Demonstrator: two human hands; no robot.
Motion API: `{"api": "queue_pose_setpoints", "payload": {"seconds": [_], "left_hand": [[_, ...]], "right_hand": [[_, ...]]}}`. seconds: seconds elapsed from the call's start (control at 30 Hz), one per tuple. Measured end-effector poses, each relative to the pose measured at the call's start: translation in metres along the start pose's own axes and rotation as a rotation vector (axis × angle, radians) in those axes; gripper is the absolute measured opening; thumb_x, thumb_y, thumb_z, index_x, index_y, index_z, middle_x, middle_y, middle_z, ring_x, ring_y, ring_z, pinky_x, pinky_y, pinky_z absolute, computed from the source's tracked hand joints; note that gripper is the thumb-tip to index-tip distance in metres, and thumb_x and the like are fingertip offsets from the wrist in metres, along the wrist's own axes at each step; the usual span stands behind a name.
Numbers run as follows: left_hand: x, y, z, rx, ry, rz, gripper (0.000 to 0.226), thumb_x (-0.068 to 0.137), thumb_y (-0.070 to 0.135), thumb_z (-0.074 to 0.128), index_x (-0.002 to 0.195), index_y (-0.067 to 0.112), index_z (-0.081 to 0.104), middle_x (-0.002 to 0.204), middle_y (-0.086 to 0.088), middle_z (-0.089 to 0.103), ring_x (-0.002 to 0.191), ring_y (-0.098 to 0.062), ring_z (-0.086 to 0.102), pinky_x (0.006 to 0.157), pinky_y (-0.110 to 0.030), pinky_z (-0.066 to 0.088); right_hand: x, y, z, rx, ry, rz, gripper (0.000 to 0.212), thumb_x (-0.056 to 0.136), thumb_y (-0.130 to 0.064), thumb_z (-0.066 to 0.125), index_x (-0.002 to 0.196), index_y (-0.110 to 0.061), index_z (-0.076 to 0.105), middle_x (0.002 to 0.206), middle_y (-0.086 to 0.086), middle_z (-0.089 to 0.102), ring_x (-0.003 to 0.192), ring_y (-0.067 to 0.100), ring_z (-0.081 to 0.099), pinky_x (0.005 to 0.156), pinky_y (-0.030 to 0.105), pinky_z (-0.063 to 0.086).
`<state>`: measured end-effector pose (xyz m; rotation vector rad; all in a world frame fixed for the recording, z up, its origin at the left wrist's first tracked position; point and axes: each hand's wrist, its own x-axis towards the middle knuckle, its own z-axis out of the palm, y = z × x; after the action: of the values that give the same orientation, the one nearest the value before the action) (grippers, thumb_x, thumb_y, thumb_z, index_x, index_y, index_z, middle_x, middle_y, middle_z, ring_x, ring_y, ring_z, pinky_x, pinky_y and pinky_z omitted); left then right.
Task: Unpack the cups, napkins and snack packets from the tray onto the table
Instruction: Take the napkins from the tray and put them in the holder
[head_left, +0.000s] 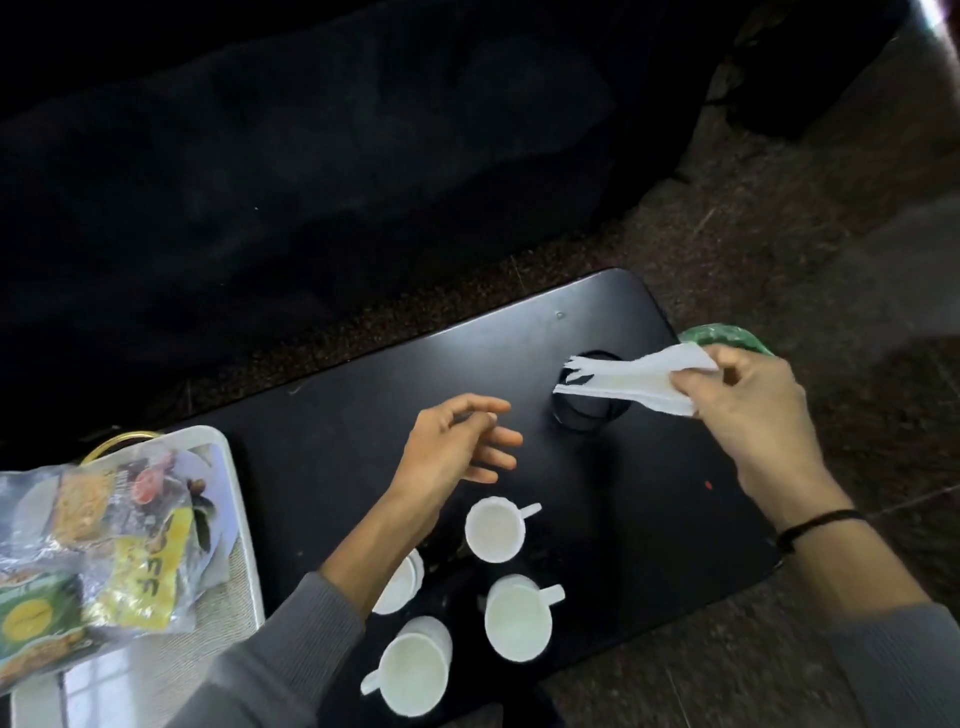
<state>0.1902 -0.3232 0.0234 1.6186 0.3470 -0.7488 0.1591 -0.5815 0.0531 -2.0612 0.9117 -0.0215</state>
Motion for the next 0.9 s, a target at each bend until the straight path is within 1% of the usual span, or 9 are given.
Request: {"api": "queue_pose_setpoints", "payload": {"seconds": [0.07,0.17,0.27,0.43,0.5,0.6,0.7,0.8,0.9], "left_hand": [[0.004,-0.001,0.008,0.013,-0.008,0.005,0.025,0.101,0.011,0.05,0.107,0.018,0.073,0.087,-0.008,0.081,0.065,-0.017,0.074,0.054,-0.026,0.059],[0.008,-0.002,0.016,0.027,-0.012,0.005,0.026,0.1,0.011,0.05,0.106,0.018,0.074,0.087,-0.007,0.081,0.066,-0.018,0.075,0.055,-0.027,0.059],[0.012,-0.003,0.02,0.031,-0.008,-0.004,0.025,0.1,0.011,0.05,0.106,0.018,0.074,0.087,-0.007,0.081,0.066,-0.018,0.075,0.055,-0.027,0.059],[0.019,-0.004,0.025,0.034,0.002,-0.016,0.025,0.1,0.01,0.05,0.106,0.017,0.073,0.086,-0.007,0.081,0.065,-0.017,0.075,0.052,-0.026,0.057],[0.021,-0.004,0.026,0.029,0.005,-0.015,0.025,0.101,0.01,0.049,0.106,0.017,0.073,0.086,-0.007,0.081,0.065,-0.017,0.075,0.052,-0.025,0.056],[0.024,-0.004,0.027,0.022,0.015,-0.019,0.025,0.101,0.01,0.049,0.106,0.016,0.073,0.086,-0.007,0.081,0.065,-0.017,0.075,0.052,-0.025,0.057],[0.025,-0.006,0.029,0.022,0.019,-0.027,0.026,0.101,0.01,0.048,0.107,0.017,0.073,0.086,-0.007,0.081,0.065,-0.017,0.075,0.052,-0.025,0.057],[0.026,-0.008,0.029,0.013,0.025,-0.032,0.026,0.101,0.01,0.048,0.107,0.017,0.073,0.087,-0.006,0.081,0.065,-0.016,0.075,0.052,-0.025,0.057],[0.027,-0.008,0.03,0.01,0.026,-0.033,0.026,0.1,0.011,0.048,0.107,0.019,0.073,0.087,-0.006,0.081,0.066,-0.017,0.075,0.053,-0.024,0.056]], "right_hand": [[0.005,-0.002,-0.006,-0.171,0.025,-0.095,0.014,0.086,-0.022,0.066,0.091,-0.011,0.073,0.068,-0.002,0.068,0.067,0.018,0.064,0.056,0.026,0.047],[0.013,-0.005,-0.007,-0.306,-0.023,-0.213,0.02,0.09,-0.016,0.061,0.089,0.003,0.068,0.076,0.019,0.067,0.072,0.034,0.061,0.056,0.033,0.045],[0.017,-0.009,-0.001,-0.369,-0.081,-0.285,0.02,0.09,-0.009,0.06,0.075,0.005,0.058,0.067,0.017,0.056,0.065,0.033,0.048,0.055,0.034,0.033],[0.023,-0.018,0.017,-0.463,-0.118,-0.399,0.013,0.085,-0.002,0.059,0.075,0.006,0.059,0.069,0.023,0.058,0.071,0.041,0.053,0.063,0.041,0.04],[0.026,-0.02,0.025,-0.5,-0.116,-0.431,0.013,0.084,-0.001,0.058,0.073,0.006,0.059,0.071,0.02,0.055,0.072,0.041,0.054,0.063,0.039,0.037],[0.029,-0.02,0.037,-0.53,-0.135,-0.425,0.01,0.087,-0.002,0.059,0.086,0.002,0.068,0.085,0.019,0.055,0.083,0.041,0.057,0.069,0.038,0.04],[0.03,-0.015,0.045,-0.565,-0.188,-0.386,0.022,0.09,-0.007,0.062,0.111,-0.004,0.069,0.106,0.022,0.063,0.097,0.042,0.061,0.08,0.041,0.048],[0.03,-0.011,0.049,-0.55,-0.195,-0.37,0.025,0.09,-0.01,0.064,0.114,-0.004,0.064,0.112,0.021,0.064,0.103,0.043,0.06,0.084,0.047,0.051],[0.028,-0.009,0.048,-0.535,-0.17,-0.348,0.027,0.09,-0.015,0.064,0.115,-0.008,0.06,0.111,0.017,0.062,0.101,0.041,0.061,0.081,0.046,0.051]]}}
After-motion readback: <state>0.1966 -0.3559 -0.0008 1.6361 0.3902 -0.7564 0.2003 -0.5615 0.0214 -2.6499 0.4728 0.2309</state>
